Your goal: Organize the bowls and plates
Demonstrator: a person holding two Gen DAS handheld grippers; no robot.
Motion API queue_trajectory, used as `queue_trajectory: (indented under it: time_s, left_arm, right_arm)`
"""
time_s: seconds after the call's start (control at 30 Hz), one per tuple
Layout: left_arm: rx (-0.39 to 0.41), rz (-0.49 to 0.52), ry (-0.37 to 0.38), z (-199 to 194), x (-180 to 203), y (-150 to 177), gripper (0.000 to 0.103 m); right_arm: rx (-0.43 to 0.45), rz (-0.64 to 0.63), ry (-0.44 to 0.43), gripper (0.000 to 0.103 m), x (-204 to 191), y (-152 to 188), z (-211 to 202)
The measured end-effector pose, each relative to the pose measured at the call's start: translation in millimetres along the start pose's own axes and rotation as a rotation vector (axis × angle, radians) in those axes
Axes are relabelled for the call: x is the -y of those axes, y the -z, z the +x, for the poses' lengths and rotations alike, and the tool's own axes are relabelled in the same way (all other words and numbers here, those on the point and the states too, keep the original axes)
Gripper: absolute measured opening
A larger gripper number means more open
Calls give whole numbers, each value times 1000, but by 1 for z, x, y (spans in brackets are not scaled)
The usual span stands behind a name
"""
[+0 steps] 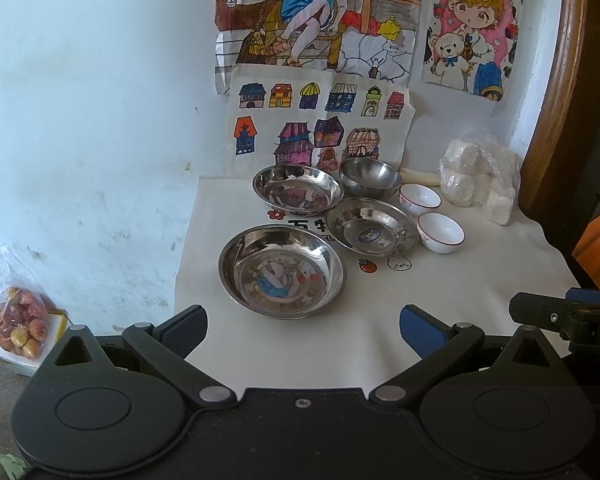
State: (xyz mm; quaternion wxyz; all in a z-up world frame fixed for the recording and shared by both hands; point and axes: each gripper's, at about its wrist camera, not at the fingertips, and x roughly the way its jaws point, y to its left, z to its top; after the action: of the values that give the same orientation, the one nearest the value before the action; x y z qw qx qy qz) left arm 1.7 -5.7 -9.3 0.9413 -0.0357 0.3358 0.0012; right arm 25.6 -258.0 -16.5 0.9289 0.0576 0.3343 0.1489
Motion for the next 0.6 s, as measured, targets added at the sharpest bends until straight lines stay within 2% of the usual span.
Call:
queue_trajectory:
  time_s: [0.6]
  left_arm:
    - [-6,-5,4,6,-8,2,102]
  right_arm:
    - [-6,-3,5,103,-2,0,6]
